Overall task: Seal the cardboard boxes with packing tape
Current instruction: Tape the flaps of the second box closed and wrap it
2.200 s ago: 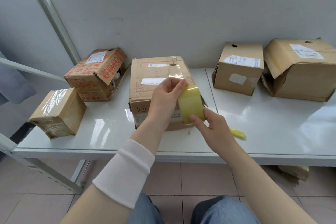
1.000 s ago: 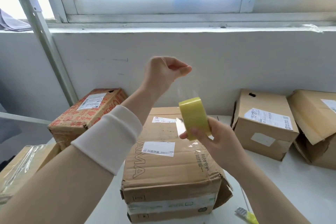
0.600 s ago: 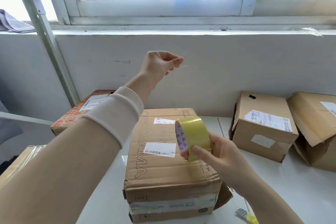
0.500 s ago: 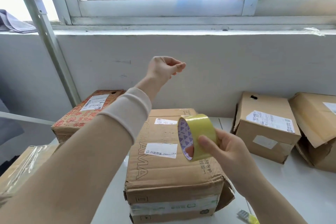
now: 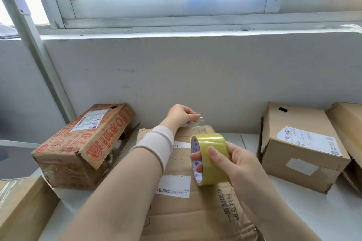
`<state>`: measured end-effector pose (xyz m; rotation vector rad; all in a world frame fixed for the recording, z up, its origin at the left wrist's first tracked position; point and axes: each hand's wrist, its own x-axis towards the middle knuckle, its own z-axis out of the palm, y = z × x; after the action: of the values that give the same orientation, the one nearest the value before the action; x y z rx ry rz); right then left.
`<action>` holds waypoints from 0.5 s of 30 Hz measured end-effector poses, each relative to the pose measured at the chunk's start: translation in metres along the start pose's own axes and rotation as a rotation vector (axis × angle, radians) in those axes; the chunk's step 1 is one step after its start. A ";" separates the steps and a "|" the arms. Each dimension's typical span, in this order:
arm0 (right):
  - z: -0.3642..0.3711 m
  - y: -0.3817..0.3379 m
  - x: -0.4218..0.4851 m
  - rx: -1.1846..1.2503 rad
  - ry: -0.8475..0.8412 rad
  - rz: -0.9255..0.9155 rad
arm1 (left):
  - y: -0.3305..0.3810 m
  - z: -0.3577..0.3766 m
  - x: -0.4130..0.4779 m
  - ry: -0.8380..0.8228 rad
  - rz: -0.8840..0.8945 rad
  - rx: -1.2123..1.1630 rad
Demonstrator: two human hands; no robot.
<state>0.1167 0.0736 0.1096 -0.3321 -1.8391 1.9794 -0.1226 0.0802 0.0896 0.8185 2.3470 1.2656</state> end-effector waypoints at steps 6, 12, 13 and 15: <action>0.003 0.006 0.002 -0.036 0.008 0.000 | -0.010 -0.007 0.004 -0.059 -0.014 0.116; 0.004 0.004 0.001 -0.063 0.024 -0.011 | -0.007 -0.005 0.001 -0.031 0.031 -0.070; 0.004 0.003 0.001 -0.065 0.026 -0.012 | -0.007 -0.005 0.000 -0.025 0.037 -0.081; 0.004 0.003 0.001 -0.069 0.034 -0.018 | -0.008 -0.005 -0.001 -0.011 0.047 -0.098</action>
<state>0.1134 0.0702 0.1073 -0.3660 -1.8856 1.8902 -0.1272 0.0733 0.0854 0.8511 2.2500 1.3792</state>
